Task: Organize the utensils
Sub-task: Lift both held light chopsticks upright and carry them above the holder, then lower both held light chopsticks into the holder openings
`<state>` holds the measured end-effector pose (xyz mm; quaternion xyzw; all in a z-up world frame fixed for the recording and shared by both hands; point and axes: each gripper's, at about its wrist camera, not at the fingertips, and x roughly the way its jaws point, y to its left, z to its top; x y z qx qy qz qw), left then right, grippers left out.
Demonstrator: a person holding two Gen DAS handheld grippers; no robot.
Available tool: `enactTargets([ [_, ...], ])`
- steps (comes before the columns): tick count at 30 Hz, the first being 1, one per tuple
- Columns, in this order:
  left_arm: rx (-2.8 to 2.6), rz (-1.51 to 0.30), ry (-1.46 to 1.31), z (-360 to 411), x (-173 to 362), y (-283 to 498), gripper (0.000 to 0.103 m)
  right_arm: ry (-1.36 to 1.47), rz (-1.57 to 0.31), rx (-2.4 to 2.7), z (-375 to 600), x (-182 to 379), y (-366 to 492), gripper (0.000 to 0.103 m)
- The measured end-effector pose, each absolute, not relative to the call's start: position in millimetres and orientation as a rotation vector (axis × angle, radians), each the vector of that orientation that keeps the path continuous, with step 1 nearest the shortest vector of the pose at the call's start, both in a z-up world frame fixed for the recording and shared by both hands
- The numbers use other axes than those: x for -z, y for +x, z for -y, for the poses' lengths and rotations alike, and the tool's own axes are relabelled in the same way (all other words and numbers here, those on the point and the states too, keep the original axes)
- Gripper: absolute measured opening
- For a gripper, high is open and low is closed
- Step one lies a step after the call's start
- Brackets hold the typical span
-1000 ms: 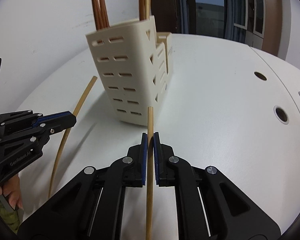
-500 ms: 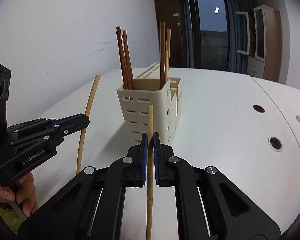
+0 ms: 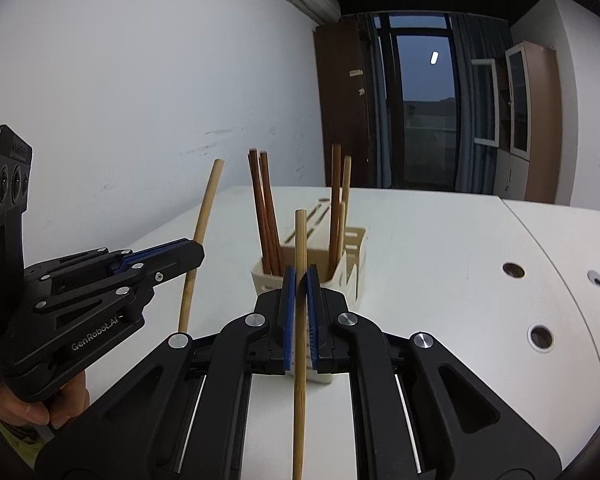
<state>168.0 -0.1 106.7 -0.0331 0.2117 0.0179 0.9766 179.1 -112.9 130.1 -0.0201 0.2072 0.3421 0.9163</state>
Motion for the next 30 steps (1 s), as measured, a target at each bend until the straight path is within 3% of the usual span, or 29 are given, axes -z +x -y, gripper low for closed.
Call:
enactTargets([
  [30, -0.082, -0.071, -0.029, 11, -163, 183, 0.006, 0.111, -0.085, -0.749, 112, -171, 233, 0.005],
])
